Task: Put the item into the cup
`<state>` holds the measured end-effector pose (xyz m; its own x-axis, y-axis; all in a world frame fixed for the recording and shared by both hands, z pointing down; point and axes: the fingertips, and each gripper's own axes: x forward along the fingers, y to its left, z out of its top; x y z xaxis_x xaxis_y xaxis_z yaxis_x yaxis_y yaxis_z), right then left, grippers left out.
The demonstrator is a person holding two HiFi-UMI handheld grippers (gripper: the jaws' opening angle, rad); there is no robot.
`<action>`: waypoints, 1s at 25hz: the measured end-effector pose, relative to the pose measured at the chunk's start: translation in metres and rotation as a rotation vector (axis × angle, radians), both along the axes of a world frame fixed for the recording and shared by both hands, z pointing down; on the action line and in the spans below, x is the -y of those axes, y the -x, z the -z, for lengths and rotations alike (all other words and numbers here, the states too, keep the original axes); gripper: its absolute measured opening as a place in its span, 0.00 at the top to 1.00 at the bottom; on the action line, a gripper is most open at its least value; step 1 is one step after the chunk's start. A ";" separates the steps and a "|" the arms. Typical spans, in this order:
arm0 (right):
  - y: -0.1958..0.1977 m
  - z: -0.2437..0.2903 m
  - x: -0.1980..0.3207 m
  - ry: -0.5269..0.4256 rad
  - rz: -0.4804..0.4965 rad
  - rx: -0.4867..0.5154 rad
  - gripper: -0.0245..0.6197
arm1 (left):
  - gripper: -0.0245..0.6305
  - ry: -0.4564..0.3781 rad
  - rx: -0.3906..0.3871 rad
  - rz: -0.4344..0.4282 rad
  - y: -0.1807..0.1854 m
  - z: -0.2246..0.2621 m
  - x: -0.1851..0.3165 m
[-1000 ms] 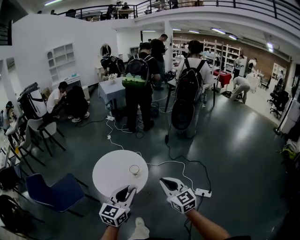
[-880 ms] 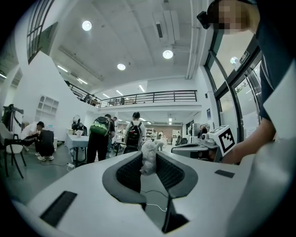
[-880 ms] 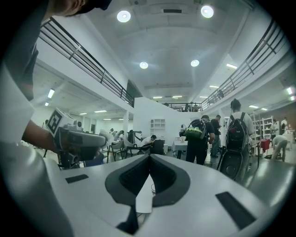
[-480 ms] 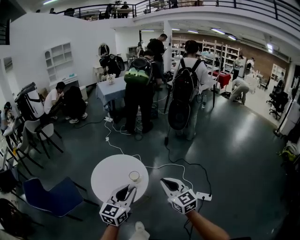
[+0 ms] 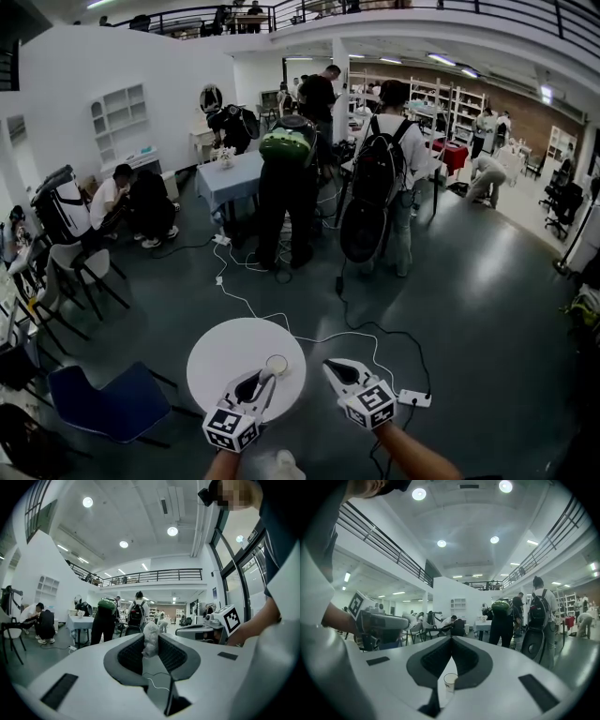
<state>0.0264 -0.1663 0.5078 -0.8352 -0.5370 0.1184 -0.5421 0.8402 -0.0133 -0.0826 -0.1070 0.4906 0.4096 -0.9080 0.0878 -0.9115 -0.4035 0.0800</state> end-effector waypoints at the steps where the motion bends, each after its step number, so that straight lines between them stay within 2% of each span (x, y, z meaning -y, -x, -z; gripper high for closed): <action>1: 0.004 0.002 0.007 0.002 -0.004 0.000 0.94 | 0.82 -0.002 0.003 -0.004 0.003 0.004 0.007; 5: 0.031 0.009 0.035 0.008 -0.018 0.002 0.94 | 0.82 -0.004 0.004 -0.018 0.028 0.013 0.036; 9: 0.042 0.014 0.059 0.009 -0.028 0.004 0.94 | 0.82 0.002 0.005 -0.025 0.039 0.017 0.058; 25: 0.104 0.004 0.112 0.016 -0.054 -0.028 0.94 | 0.82 0.005 -0.040 -0.029 0.109 0.011 0.110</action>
